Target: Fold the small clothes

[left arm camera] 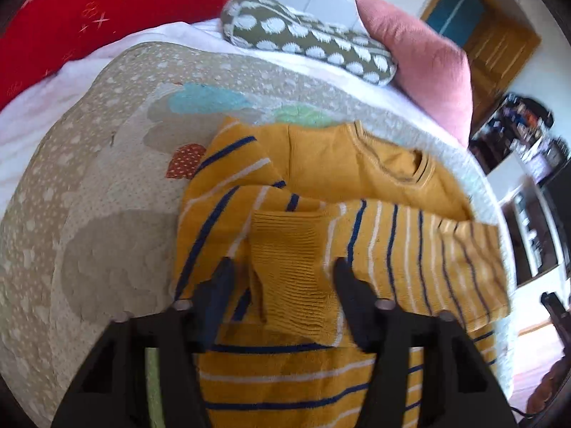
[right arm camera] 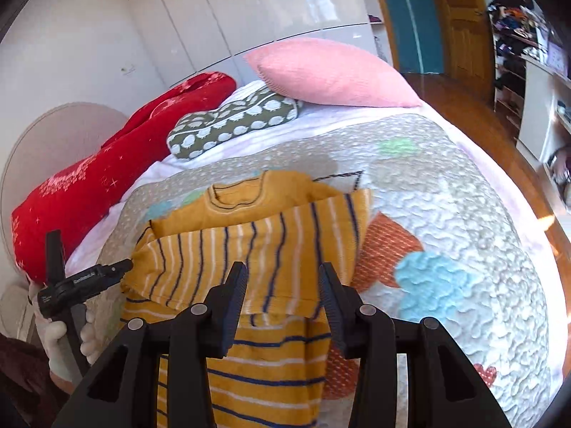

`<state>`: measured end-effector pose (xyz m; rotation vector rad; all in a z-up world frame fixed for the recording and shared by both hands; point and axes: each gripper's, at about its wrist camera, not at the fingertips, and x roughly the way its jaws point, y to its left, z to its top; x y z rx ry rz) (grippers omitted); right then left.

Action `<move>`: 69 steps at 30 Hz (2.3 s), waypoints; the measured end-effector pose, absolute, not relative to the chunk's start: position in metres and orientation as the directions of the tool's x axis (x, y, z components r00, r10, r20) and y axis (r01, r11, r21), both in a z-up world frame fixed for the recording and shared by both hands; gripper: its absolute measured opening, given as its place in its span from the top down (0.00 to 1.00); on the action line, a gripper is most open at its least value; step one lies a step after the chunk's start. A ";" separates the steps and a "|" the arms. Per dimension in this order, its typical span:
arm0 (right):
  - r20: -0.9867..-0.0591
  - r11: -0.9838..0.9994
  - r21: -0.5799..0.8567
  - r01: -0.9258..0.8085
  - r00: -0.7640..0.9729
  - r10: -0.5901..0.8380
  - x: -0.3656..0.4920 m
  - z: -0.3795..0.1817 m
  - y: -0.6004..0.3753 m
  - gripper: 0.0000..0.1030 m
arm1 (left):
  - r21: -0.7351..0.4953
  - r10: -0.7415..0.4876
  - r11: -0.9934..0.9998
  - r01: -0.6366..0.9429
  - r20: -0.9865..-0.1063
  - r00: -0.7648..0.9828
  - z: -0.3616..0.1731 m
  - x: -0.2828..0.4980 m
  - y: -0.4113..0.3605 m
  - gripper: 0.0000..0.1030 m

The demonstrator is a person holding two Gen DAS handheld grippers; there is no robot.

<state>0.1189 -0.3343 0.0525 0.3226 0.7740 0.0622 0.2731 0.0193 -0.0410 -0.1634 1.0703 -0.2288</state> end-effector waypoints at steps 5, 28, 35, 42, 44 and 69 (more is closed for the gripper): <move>-0.666 0.930 0.352 0.103 0.726 0.171 0.111 0.040 -0.366 0.56 | -0.085 -0.106 0.994 0.066 -0.870 0.482 -0.032 0.271 0.012 0.85; -0.693 0.999 -0.028 -0.019 0.721 -0.005 0.154 -0.019 -0.285 0.29 | -0.072 -0.064 0.997 -0.001 -0.888 0.455 -0.055 0.279 0.029 0.85; -0.740 0.892 0.316 0.324 0.672 0.018 0.147 -0.045 -0.382 0.24 | -0.039 -0.045 0.999 0.021 -0.880 0.472 -0.056 0.278 0.022 0.84; -0.688 0.806 0.503 0.311 0.709 0.156 0.138 -0.046 -0.396 0.24 | -0.091 -0.080 0.996 0.000 -0.881 0.466 -0.056 0.279 0.031 0.82; -0.699 0.883 0.382 0.271 0.710 0.084 0.141 -0.037 -0.378 0.24 | -0.077 -0.071 0.997 0.007 -0.878 0.474 -0.056 0.278 0.029 0.81; -0.634 0.963 0.187 0.193 0.773 -0.032 0.140 0.022 -0.377 0.46 | -0.155 -0.091 0.984 -0.091 -0.865 0.493 -0.047 0.265 0.078 1.00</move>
